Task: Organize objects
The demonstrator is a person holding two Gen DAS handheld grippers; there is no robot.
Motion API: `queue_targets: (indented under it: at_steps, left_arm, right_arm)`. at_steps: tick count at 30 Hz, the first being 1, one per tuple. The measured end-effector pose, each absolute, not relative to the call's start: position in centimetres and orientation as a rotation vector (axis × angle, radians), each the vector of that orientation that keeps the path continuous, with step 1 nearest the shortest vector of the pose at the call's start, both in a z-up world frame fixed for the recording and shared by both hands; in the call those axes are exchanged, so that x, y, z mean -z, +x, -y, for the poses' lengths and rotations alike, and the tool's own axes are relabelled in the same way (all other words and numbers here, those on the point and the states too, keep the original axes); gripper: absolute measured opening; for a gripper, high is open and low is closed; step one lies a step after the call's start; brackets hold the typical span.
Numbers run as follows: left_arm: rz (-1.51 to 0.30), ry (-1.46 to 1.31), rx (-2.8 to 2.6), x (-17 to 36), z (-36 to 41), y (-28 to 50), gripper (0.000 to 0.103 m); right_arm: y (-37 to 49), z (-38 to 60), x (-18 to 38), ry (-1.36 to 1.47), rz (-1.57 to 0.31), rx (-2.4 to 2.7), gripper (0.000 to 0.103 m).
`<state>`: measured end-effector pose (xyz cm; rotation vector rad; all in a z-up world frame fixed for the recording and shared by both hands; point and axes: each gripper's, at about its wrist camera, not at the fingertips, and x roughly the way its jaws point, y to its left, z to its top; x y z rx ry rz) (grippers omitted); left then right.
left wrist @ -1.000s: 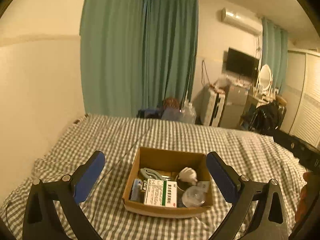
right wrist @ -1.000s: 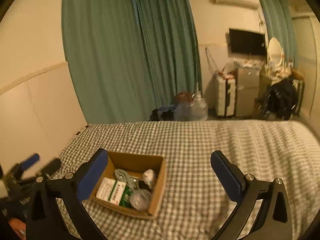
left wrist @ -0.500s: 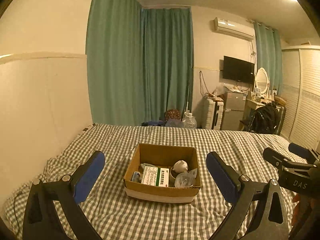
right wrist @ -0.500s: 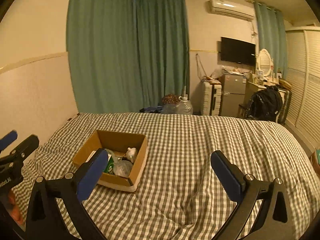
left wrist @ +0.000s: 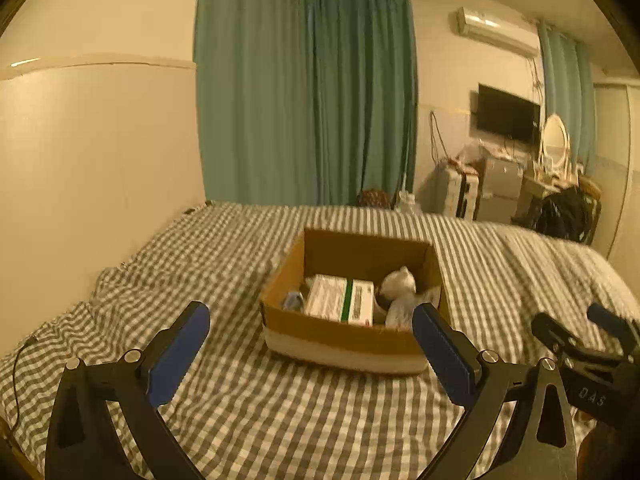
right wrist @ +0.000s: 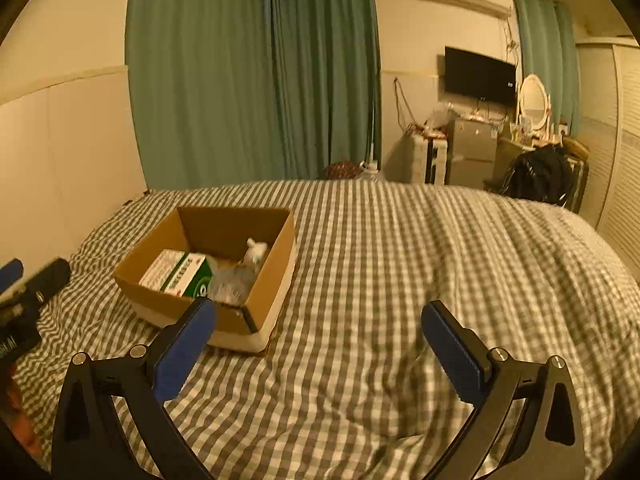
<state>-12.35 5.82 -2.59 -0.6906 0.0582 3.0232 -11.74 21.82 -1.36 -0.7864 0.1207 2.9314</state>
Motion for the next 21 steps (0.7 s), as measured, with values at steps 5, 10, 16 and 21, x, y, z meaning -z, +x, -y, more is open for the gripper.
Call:
queue_targets:
  at_steps: [5,10,16,21]
  left_arm:
    - [-0.17,-0.716,-3.011,3.7,-6.8,-12.2,0.103]
    - [-0.103,-0.737,-2.996,3.5,-6.2,-11.6,0.103]
    - [-0.137,-0.736,-3.003,3.4,-6.0,-11.3,0.103]
    - [-0.101,-0.759,-3.005,3.5,-5.4,-11.4,0.103]
  right_arm:
    - [-12.1,-21.5,1.9,-0.808,-0.116,-2.915,0.103]
    - [-11.7,-21.5,1.4,-0.795,-0.123,-2.916,0.103]
    - [-11.4,-21.0,1.0,-0.791,-0.099,-2.918,0.103]
    - [-11.5,-20.8,1.0,-0.792,-0.093,-2.923,0.103]
